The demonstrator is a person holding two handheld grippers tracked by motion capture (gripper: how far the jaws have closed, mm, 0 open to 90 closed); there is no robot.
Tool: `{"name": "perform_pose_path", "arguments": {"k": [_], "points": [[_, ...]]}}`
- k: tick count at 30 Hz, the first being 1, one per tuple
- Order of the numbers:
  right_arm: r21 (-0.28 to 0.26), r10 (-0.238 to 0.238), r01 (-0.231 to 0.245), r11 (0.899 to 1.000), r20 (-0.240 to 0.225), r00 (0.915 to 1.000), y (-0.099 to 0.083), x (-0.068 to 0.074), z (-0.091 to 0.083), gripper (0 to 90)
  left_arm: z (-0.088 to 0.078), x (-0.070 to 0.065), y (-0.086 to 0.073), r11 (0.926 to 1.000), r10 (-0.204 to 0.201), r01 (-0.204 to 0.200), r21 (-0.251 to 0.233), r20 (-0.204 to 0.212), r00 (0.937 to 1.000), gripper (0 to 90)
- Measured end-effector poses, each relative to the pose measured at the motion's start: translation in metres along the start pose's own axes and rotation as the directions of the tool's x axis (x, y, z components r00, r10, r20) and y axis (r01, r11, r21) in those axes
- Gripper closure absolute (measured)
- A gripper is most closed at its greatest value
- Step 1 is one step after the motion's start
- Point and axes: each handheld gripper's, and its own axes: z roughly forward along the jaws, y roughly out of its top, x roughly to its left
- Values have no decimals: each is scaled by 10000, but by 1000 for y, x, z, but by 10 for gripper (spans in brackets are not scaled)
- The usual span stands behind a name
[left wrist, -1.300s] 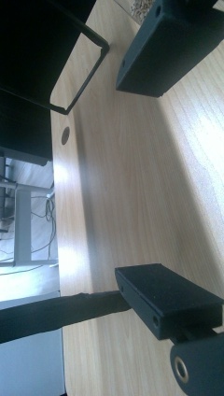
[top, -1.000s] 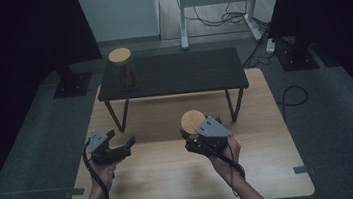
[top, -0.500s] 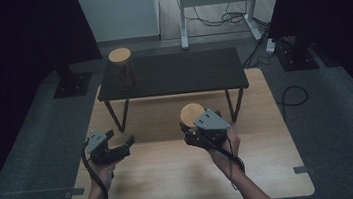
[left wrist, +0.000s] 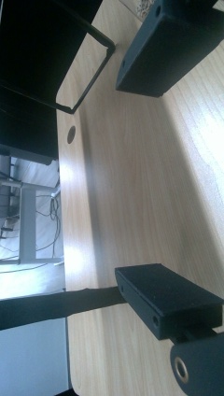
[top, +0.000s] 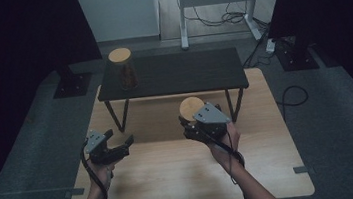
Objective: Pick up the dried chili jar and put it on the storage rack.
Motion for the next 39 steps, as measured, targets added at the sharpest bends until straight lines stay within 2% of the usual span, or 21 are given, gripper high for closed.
{"name": "perform_pose_path", "arguments": {"k": [39], "points": [[-54, -215, 217, 9998, 363, 9991, 22, -11, 17, 255, -2, 7, -1, 9996, -279, 279, -100, -35, 9996, 92]]}}
